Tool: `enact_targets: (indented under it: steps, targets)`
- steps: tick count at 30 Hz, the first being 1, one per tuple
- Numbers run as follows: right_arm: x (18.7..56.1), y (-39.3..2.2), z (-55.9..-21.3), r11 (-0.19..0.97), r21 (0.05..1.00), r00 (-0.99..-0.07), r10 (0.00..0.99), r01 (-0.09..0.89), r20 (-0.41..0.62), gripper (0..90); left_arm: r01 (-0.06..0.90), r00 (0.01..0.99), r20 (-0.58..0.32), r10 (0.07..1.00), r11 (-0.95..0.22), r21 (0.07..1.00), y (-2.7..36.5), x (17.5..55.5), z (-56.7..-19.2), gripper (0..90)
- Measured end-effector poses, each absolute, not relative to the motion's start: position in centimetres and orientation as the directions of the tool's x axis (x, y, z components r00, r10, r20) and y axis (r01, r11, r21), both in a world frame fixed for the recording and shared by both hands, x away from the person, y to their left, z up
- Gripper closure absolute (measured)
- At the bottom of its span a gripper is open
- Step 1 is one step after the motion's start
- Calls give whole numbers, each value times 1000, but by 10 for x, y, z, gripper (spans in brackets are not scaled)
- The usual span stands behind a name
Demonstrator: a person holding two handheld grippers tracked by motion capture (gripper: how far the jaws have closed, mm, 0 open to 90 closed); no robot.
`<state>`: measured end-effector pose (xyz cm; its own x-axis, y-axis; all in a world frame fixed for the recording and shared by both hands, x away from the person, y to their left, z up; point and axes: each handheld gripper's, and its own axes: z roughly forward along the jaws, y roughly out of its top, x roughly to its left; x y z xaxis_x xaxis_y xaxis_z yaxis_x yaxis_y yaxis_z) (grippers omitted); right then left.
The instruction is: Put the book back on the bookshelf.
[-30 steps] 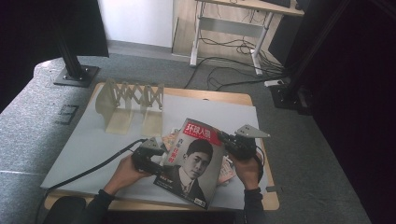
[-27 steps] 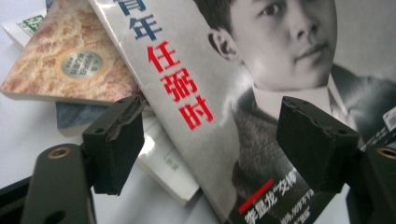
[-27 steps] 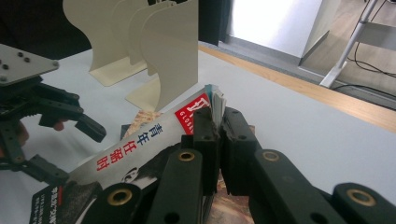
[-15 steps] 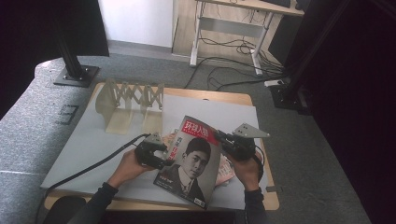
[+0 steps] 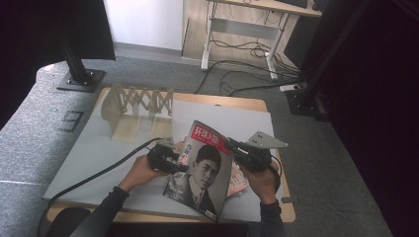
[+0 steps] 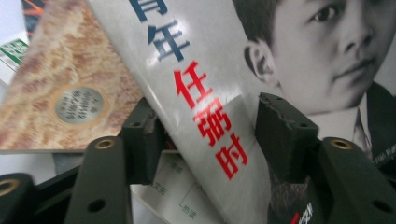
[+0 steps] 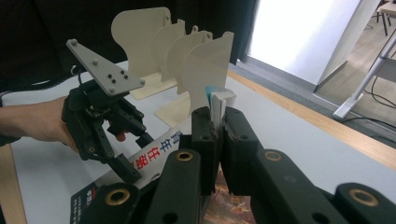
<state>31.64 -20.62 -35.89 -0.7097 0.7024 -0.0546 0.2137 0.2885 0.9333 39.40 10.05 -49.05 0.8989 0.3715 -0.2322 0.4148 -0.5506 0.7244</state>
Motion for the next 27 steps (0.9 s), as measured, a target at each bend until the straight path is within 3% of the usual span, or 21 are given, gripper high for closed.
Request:
enact_targets:
  steps: [9, 19, 27]
  targets:
    - [319, -200, -359, 307, 929, -708, 702, 209, -72, 808, 374, 917, -201, 345, -566, 735, 102, 387, -483, 732]
    - [318, -219, -348, 283, 935, -672, 737, 215, -69, 813, 376, 913, -227, 340, -479, 793, 111, 383, -461, 831]
    - [322, -236, -338, 244, 946, -653, 756, 213, -48, 831, 337, 923, -192, 334, -460, 821, 115, 379, -441, 843]
